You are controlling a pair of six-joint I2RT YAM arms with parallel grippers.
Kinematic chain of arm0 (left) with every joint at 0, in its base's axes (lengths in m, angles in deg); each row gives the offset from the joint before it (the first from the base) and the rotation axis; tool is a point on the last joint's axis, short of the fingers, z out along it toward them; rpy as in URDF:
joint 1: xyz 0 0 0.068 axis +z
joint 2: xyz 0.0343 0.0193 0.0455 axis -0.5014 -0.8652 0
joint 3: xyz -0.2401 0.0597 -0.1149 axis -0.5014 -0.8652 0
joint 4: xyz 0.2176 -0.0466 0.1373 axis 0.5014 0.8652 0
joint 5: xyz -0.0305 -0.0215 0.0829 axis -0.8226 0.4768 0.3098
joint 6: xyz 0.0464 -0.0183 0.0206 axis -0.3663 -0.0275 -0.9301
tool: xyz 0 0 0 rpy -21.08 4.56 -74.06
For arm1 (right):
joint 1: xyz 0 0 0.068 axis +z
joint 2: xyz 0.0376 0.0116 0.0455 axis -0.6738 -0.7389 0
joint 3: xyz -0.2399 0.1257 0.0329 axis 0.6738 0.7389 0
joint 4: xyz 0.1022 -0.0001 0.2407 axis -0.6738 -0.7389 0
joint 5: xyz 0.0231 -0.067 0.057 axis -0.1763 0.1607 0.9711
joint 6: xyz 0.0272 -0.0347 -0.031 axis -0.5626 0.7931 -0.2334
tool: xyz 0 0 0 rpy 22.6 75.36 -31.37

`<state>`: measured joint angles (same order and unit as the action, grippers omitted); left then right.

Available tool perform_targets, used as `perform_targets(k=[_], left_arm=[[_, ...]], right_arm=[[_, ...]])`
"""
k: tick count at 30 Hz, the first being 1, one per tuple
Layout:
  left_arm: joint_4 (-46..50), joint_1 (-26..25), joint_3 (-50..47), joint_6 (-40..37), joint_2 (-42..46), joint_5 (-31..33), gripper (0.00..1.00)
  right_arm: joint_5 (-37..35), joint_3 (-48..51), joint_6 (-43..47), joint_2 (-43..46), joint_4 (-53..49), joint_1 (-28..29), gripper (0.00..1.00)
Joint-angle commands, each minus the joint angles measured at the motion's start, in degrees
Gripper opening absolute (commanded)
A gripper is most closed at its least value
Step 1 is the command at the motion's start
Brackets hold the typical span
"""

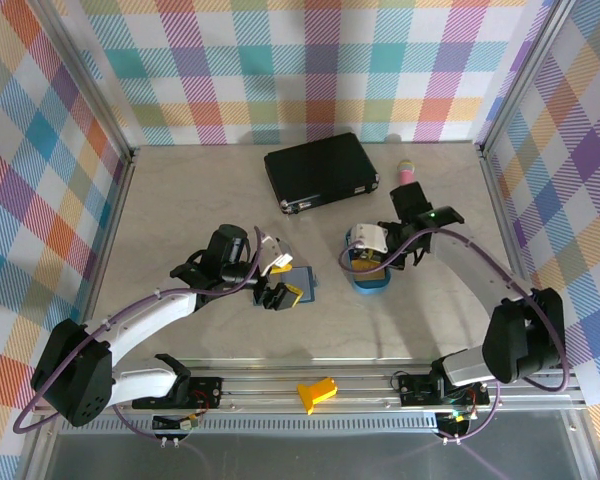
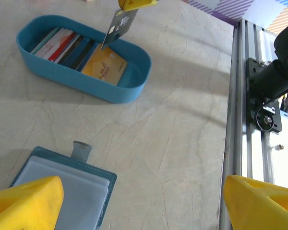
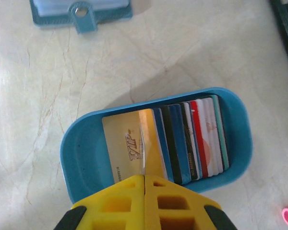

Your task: Put the credit cards into the card holder

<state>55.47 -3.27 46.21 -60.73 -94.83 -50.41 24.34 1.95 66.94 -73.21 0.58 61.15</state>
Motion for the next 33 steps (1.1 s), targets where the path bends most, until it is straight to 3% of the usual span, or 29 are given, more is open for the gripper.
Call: perform_targets(k=[1,5,8,13,16,24,31,33], left_arm=[[-11.4,-0.6,-2.2,10.7,1.0,0.0,0.86],[-24.0,-0.6,-4.7,24.9,1.3,2.3,0.84],[-31.2,-0.6,-5.3,43.8,2.5,8.8,0.82],[-46.7,-0.6,-7.1,70.6,-1.2,13.2,0.77],[-51.1,-0.8,-7.3,79.8,-4.3,13.1,0.75],[-56.7,-1.8,-7.9,89.0,-7.5,13.0,0.68],[-59.7,-5.4,-5.8,93.1,-9.5,13.6,0.62],[-61.0,-6.5,-5.6,93.9,-9.8,14.4,0.56]], right_arm=[[8.7,-3.8,-16.7,2.8,0.9,-1.9,0.00],[17.8,-6.1,-44.3,5.9,7.7,-3.9,0.00],[23.4,-6.1,-67.9,7.3,15.4,-4.1,0.00],[31.4,-2.6,-92.2,9.1,29.6,-4.1,0.00],[34.7,0.3,-103.7,9.1,36.7,-4.1,0.00],[38.5,8.0,-124.3,6.6,50.5,-3.5,0.00],[38.7,11.4,-132.1,6.2,57.2,-1.9,0.00],[39.1,12.2,-133.5,5.9,59.6,-1.4,0.00]])
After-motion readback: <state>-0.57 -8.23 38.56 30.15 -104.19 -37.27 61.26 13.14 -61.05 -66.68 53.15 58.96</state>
